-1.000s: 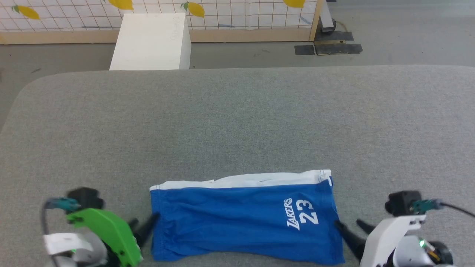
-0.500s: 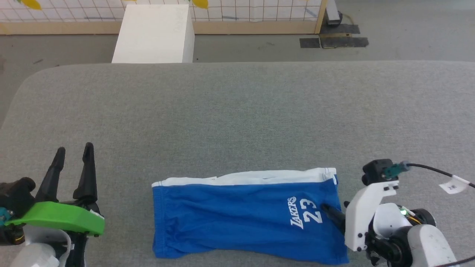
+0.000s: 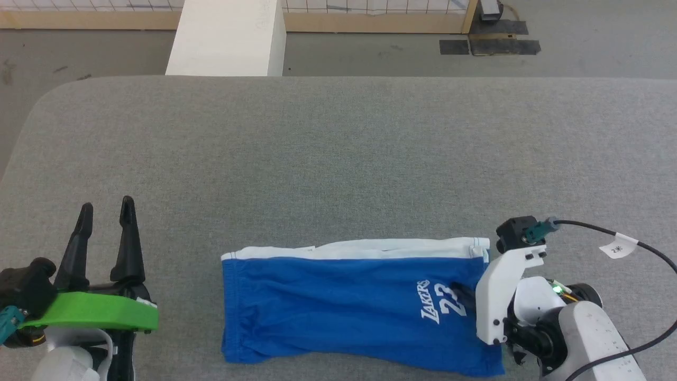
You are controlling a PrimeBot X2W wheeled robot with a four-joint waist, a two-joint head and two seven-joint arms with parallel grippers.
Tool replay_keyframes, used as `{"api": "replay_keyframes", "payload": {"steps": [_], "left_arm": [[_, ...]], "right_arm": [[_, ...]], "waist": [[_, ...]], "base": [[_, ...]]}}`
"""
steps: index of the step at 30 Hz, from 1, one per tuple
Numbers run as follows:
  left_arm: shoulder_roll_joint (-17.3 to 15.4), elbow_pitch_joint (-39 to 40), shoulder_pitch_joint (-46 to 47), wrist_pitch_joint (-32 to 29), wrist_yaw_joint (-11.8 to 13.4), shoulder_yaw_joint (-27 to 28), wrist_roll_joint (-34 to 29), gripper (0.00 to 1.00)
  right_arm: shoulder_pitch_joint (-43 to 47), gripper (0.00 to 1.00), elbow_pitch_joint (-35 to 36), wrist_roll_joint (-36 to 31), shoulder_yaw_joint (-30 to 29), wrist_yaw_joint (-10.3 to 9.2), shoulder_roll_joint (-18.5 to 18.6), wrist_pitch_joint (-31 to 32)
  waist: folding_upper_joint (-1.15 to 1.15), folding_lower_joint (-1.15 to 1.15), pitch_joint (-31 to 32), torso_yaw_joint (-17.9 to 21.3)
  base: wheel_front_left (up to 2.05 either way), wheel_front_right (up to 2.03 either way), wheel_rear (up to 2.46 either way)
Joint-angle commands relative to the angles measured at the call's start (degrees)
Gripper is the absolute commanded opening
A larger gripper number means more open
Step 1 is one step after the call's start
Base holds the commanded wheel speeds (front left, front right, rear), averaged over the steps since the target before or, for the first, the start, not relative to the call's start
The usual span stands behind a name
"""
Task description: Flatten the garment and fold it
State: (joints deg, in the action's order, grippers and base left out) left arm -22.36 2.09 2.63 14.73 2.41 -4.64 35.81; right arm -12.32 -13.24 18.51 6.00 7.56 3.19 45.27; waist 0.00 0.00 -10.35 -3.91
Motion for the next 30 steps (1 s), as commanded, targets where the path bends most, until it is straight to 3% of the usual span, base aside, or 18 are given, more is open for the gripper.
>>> {"api": "replay_keyframes", "payload": {"steps": [1, 7, 20, 25, 30], "left_arm": [[0.62, 0.12, -0.23, 0.25, -0.62, 0.58, -1.11, 1.0], [2.54, -0.17, -0.94, 0.26, -2.3, 1.35, -3.09, 1.0], [4.18, -0.57, -1.26, 0.27, -3.89, 1.09, -5.43, 1.0], [4.27, -0.83, -1.5, 0.27, -4.01, 0.68, -5.52, 1.0], [4.12, -0.92, -2.15, 0.15, -3.77, 0.26, -5.77, 1.0]], "right_arm": [[0.15, 0.0, -1.61, 0.49, 0.87, -0.08, -0.31, -0.02], [-1.28, 0.0, -1.61, -1.12, -2.13, -0.08, -0.31, -1.03], [-3.68, 0.0, -0.42, -15.8, -22.44, -0.08, 2.2, 1.8], [-3.35, 0.0, 1.62, -17.53, -21.6, -0.08, 2.24, 4.27], [-1.11, 0.0, 9.24, -14.63, -15.36, -0.08, 2.99, 11.63]], "waist": [[0.0, 0.0, 0.13, 0.06], [0.0, 0.0, 0.68, 0.41], [0.0, 0.0, 1.61, 0.73], [0.0, 0.0, 1.71, 0.8], [0.0, 0.0, 2.34, 1.07]], "base": [[0.0, 0.0, 0.0], [0.0, 0.0, 0.0], [0.0, 0.0, 0.0], [0.0, 0.0, 0.0], [0.0, 0.0, 0.0]]}}
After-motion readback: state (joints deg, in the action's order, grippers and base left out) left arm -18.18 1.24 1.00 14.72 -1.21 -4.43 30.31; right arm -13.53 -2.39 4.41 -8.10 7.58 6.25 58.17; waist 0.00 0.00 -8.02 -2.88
